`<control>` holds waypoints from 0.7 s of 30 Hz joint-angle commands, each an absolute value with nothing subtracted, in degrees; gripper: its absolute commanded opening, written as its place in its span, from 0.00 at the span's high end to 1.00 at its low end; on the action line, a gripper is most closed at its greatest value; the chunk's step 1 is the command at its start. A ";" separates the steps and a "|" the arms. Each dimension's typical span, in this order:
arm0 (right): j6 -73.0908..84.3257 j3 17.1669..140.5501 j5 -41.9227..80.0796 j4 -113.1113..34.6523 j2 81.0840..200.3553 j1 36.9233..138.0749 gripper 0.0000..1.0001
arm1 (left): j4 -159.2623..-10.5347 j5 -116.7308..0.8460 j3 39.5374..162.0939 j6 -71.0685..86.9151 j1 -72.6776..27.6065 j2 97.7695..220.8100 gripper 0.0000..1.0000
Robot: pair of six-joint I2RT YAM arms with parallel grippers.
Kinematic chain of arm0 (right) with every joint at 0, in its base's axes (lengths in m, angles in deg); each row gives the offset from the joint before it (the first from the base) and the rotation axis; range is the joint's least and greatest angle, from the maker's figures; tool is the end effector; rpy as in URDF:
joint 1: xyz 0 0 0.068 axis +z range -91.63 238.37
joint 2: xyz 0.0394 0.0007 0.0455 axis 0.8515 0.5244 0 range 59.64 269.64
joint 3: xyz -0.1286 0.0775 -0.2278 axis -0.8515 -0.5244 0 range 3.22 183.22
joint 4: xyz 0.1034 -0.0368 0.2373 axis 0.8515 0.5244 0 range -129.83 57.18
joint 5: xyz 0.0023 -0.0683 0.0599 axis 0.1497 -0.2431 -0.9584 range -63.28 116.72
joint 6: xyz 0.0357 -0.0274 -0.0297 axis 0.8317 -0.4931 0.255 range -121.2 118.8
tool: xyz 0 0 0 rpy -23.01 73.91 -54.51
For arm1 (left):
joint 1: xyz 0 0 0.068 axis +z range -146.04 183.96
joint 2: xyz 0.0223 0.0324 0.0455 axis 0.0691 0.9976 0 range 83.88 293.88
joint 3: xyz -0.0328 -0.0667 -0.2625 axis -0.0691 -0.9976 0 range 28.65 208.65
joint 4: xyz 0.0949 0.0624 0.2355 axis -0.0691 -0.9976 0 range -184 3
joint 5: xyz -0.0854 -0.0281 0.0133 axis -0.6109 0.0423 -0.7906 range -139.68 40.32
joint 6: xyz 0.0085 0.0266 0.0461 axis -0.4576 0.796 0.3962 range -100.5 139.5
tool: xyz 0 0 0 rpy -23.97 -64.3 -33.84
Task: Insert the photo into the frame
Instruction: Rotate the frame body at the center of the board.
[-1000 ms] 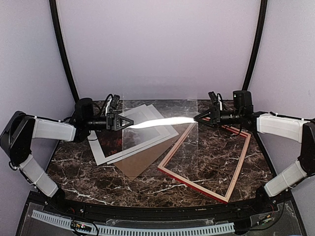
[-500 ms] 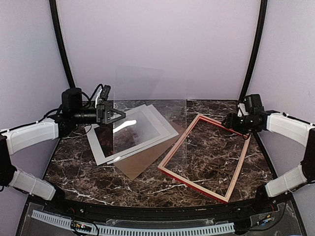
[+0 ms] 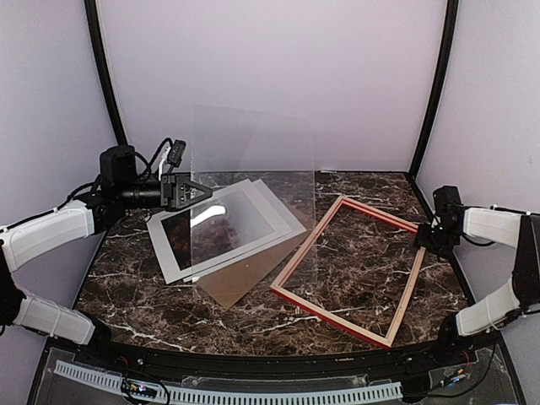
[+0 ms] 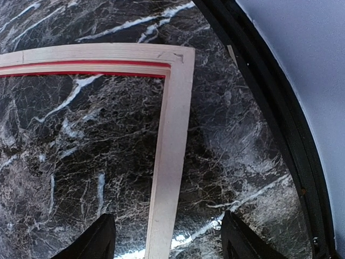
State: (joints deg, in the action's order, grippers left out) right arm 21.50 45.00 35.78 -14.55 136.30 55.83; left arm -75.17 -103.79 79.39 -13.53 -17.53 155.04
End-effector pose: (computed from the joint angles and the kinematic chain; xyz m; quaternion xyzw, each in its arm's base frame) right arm 0.2483 -0.0167 0.1847 0.2303 0.9355 -0.0303 0.2661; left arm 0.2491 -0.1291 0.3200 0.2273 0.7015 -0.5725 0.3584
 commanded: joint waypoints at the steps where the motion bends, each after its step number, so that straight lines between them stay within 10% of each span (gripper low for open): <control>1: 20.93 44.95 36.34 -16.10 139.69 55.14 0.34 | -73.43 -103.81 80.77 -14.29 -17.57 152.46 1.00; 21: 15.12 50.94 31.02 -21.16 153.74 54.51 0.76 | -75.91 -99.80 84.18 -14.52 -17.57 153.23 1.00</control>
